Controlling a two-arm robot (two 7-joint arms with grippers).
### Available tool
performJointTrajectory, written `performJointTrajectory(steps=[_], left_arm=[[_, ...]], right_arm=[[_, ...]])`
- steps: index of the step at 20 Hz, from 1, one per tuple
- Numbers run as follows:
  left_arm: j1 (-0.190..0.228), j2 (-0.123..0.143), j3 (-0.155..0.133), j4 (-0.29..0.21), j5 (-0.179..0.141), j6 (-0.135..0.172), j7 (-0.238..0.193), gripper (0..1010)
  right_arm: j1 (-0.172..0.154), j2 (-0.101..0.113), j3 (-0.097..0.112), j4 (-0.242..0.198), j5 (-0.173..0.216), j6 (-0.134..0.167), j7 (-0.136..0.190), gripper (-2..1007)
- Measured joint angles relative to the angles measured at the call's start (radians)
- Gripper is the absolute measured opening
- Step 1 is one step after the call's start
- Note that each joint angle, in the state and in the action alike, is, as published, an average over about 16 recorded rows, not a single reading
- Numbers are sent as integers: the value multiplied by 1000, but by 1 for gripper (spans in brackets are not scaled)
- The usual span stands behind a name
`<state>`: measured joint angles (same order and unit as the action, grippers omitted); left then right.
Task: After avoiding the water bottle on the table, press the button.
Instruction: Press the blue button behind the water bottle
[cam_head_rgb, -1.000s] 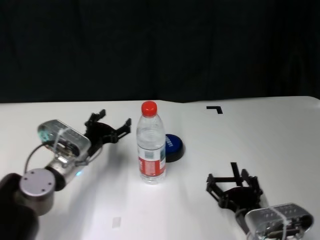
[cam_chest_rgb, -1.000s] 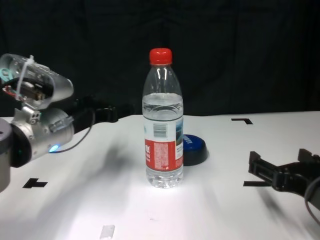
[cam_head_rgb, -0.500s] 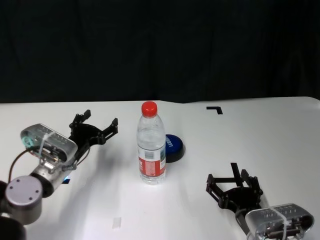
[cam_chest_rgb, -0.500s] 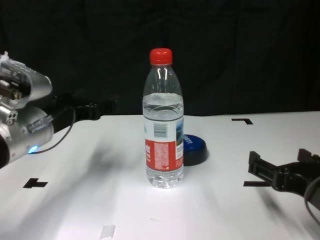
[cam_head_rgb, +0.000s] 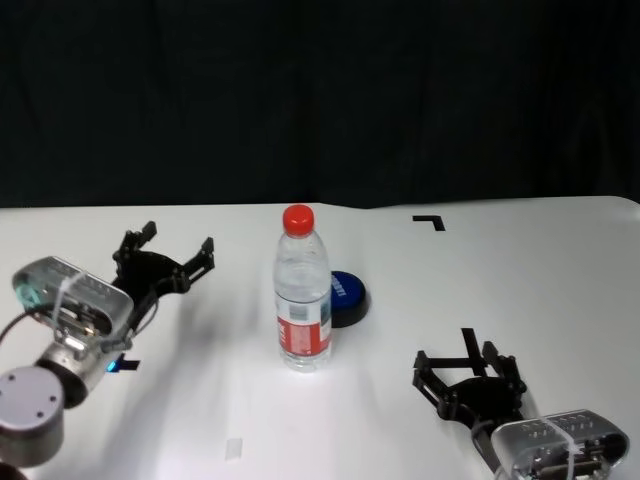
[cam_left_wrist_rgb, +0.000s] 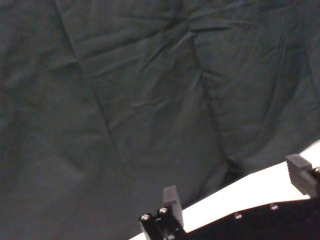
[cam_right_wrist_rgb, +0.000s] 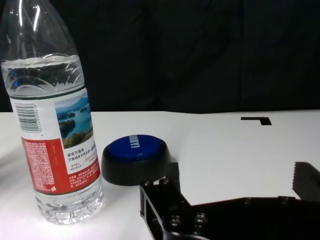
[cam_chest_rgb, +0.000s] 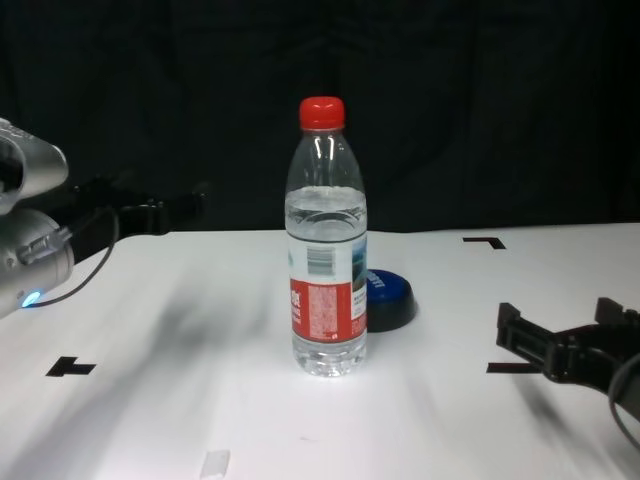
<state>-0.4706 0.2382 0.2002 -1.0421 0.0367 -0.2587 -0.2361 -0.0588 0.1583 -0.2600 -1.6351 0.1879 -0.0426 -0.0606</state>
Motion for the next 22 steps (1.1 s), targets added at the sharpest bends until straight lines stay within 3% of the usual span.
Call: performJointTrajectory(steps=[22], left_arm=[[130,12,-53,-179,11,52,35,1009]], right_arm=[[0,0,0,0,0,0,0,1003]])
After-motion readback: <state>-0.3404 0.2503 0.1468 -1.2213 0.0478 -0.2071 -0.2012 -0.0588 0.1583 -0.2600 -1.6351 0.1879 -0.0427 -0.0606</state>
